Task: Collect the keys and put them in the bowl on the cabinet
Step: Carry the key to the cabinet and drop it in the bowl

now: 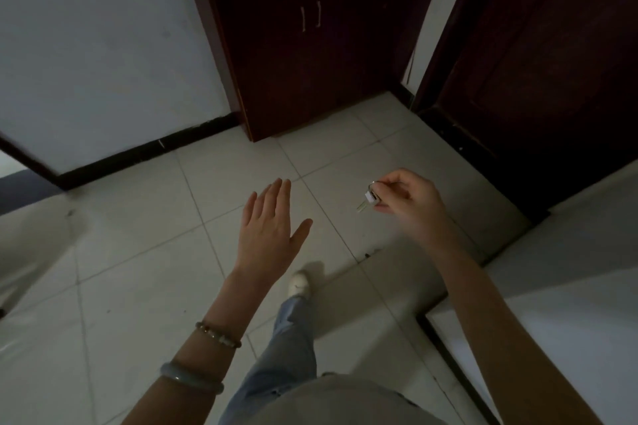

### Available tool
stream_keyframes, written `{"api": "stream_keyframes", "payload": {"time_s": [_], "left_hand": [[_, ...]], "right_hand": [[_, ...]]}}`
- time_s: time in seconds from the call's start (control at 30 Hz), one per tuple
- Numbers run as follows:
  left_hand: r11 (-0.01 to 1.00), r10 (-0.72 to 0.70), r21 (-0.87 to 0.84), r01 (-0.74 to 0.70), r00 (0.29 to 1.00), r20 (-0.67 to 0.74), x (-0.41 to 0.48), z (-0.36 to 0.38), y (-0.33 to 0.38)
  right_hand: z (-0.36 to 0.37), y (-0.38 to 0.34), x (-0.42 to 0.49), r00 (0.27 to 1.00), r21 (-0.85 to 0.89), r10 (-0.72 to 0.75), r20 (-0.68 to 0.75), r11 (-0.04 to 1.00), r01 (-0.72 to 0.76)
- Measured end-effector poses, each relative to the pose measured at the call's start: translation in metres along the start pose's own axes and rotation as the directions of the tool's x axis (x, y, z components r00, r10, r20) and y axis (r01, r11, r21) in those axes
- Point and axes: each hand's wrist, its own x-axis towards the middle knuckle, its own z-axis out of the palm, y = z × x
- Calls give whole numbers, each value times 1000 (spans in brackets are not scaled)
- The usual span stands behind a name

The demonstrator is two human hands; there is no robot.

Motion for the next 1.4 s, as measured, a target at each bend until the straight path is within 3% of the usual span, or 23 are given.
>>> {"api": "stream_keyframes", "payload": {"time_s": [0.37,0.73,1.4], "left_hand": [[992,123,-4,-123,992,20,195,6,-55],[979,204,-34,-203,978,42,324,27,-61],[969,241,-77,-236,968,66,656,99,38]], "right_hand": [[24,-28,175,995,8,47,-91,999,-46],[10,-19,294,982,95,60,-180,994,-44],[-125,-13,604,979,36,0,-203,999,7]]}}
